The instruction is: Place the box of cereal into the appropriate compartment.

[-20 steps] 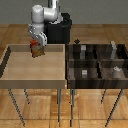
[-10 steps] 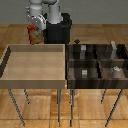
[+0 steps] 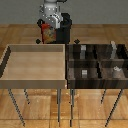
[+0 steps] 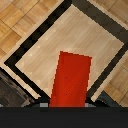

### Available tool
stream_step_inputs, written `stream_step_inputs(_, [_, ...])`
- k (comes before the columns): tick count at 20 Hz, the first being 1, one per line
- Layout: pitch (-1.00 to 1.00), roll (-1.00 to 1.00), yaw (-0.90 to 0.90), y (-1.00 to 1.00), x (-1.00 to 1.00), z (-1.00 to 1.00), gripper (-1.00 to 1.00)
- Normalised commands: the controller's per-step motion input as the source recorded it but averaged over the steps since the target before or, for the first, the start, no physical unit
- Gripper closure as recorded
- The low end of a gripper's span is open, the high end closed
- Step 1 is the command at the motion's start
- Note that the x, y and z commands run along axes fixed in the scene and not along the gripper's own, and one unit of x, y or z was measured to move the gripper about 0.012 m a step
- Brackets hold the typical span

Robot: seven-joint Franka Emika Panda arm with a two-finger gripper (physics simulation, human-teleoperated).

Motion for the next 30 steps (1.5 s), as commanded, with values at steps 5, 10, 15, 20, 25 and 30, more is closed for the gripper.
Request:
stream_step_inputs(5, [0.0,0.0,0.0,0.8,0.0,0.04,1.0])
stream_step_inputs(10, [0.0,0.0,0.0,0.0,0.0,0.0,1.0])
stream_step_inputs(15, [0.0,0.0,0.0,0.6,0.0,0.0,1.0])
stream_step_inputs(20, [0.0,0.0,0.0,1.0,0.0,0.0,1.0])
stream_step_inputs(25, [0.0,0.0,0.0,1.0,0.0,0.0,1.0])
stream_step_inputs(30, [0.0,0.0,0.0,1.0,0.0,0.0,1.0])
